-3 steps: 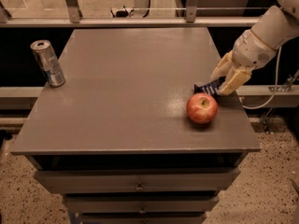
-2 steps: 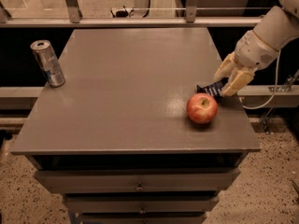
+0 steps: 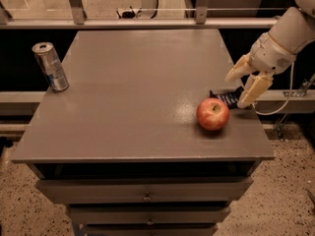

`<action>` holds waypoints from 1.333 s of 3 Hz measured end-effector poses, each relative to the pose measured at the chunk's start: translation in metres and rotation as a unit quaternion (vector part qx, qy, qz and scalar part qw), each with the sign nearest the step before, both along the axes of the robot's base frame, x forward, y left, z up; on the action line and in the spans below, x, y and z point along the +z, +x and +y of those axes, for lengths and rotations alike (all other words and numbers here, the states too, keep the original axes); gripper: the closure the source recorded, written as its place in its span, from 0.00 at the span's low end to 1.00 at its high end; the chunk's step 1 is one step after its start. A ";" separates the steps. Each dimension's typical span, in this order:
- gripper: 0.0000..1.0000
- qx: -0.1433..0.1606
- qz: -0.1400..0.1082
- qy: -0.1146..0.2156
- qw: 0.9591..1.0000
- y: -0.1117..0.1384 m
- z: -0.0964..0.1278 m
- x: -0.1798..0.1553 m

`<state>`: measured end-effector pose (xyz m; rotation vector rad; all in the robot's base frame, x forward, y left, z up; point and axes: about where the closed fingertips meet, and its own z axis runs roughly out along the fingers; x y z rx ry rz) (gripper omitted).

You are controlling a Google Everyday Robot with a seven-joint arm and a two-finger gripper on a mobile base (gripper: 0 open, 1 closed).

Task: Move rxbar blueberry near apple

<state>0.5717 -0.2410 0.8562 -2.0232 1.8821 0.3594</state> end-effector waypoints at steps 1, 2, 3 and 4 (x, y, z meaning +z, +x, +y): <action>0.00 -0.016 -0.013 -0.011 1.000 0.002 -0.012 0.004; 0.00 -0.041 -0.033 -0.027 0.998 0.009 -0.032 0.012; 0.00 -0.101 -0.077 -0.027 0.991 0.010 -0.066 0.038; 0.00 -0.111 -0.087 -0.026 0.990 0.013 -0.071 0.040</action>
Offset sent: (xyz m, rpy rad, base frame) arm 0.0050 -0.0598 0.0264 -0.0999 -0.0851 -0.1305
